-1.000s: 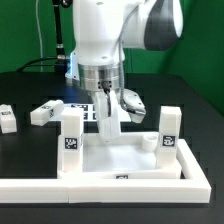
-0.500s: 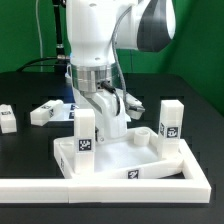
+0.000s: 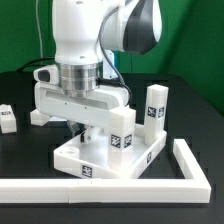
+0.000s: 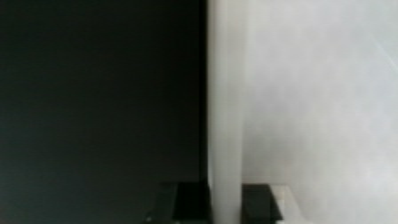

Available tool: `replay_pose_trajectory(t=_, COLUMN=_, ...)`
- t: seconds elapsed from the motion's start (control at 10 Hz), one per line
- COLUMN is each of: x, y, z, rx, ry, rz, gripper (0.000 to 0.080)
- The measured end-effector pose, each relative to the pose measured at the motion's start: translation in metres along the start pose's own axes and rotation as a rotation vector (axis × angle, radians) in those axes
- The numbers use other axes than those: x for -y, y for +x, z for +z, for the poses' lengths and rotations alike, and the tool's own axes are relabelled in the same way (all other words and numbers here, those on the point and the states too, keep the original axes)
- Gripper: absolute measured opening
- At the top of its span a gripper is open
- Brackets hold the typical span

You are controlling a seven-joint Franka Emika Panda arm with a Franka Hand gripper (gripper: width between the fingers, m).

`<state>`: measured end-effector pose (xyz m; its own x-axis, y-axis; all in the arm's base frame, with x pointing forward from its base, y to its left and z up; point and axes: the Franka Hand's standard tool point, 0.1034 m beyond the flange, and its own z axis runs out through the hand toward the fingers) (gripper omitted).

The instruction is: Assemble desk

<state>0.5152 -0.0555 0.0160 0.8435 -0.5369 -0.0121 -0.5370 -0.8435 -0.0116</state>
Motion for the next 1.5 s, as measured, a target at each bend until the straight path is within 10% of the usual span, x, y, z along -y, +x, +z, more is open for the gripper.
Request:
replay_pose_trajectory(t=1.1, x=0.007, y=0.050, z=-0.013, rx=-0.020, ry=-0.066, rz=-1.057, gripper=0.0063)
replay_pose_trajectory(t=1.5, x=0.053, y=0.062, z=-0.021, rx=-0.036, ry=-0.117, rz=-1.317, gripper=0.0063)
